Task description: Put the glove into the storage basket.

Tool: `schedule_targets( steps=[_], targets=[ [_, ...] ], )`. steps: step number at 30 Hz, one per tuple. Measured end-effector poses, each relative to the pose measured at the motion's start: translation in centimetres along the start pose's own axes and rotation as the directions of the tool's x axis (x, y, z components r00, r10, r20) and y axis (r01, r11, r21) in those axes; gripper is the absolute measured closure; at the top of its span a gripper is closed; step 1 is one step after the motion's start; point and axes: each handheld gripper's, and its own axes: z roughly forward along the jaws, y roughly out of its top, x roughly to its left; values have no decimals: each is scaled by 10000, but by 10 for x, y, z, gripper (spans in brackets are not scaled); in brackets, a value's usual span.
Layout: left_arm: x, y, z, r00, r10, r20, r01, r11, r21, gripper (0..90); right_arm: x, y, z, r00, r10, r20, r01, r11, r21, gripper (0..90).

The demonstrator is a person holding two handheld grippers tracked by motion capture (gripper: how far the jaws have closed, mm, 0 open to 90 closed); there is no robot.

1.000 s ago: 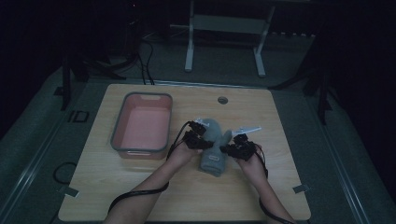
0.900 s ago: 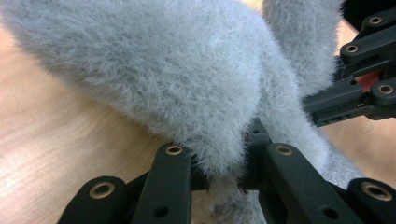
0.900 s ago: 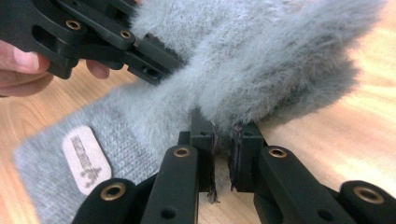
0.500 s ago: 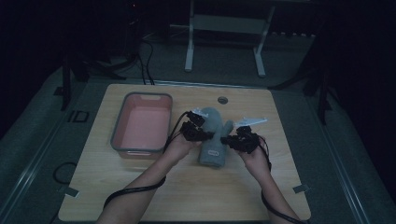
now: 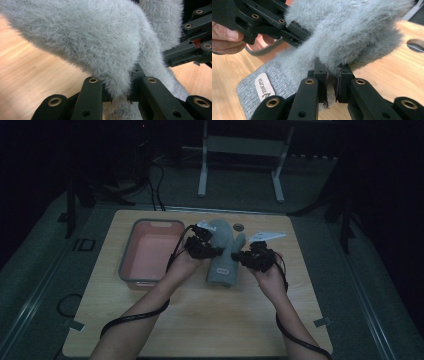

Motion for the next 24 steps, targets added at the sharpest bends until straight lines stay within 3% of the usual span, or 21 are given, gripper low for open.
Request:
schedule_targets(
  steps=[11, 24],
  targets=[
    [22, 13, -45, 9985, -45, -537, 33, 9997, -235, 790, 18, 46, 10, 9986, -440, -296, 432, 9987, -265, 824],
    [55, 10, -98, 9893, -386, -1404, 342, 9988, -338, 790, 50, 95, 45, 9921, -1017, -731, 997, 9946, -303, 825]
  ],
)
